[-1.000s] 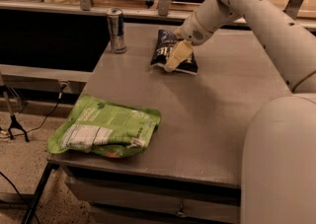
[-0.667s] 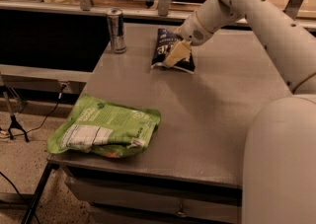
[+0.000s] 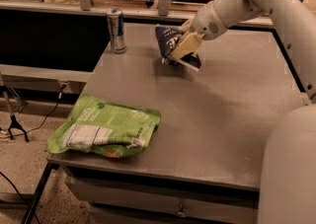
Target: Pick blue chip bag
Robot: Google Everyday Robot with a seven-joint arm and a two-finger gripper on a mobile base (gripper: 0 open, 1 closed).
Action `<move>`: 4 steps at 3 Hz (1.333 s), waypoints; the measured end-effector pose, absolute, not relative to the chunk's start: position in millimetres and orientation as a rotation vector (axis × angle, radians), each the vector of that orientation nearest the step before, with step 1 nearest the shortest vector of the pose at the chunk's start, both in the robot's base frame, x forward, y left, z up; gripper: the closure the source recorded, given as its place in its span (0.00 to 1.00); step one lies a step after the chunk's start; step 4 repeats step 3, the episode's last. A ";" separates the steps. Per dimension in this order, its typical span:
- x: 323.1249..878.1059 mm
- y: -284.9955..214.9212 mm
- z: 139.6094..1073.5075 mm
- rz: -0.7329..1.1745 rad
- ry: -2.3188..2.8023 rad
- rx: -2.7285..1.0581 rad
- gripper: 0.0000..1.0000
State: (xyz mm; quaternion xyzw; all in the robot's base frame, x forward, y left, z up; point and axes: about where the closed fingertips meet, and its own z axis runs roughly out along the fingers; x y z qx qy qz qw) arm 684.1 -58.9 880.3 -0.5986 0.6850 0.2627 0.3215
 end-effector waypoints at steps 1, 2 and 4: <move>667.5 -78.0 915.6 0.680 1.728 -1.569 1.00; 647.3 -104.0 956.5 0.647 1.652 -1.565 1.00; 646.0 -106.2 959.3 0.644 1.647 -1.564 1.00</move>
Offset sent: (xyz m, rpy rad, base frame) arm -0.0594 -0.0788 0.1199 0.0906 -0.1907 0.0362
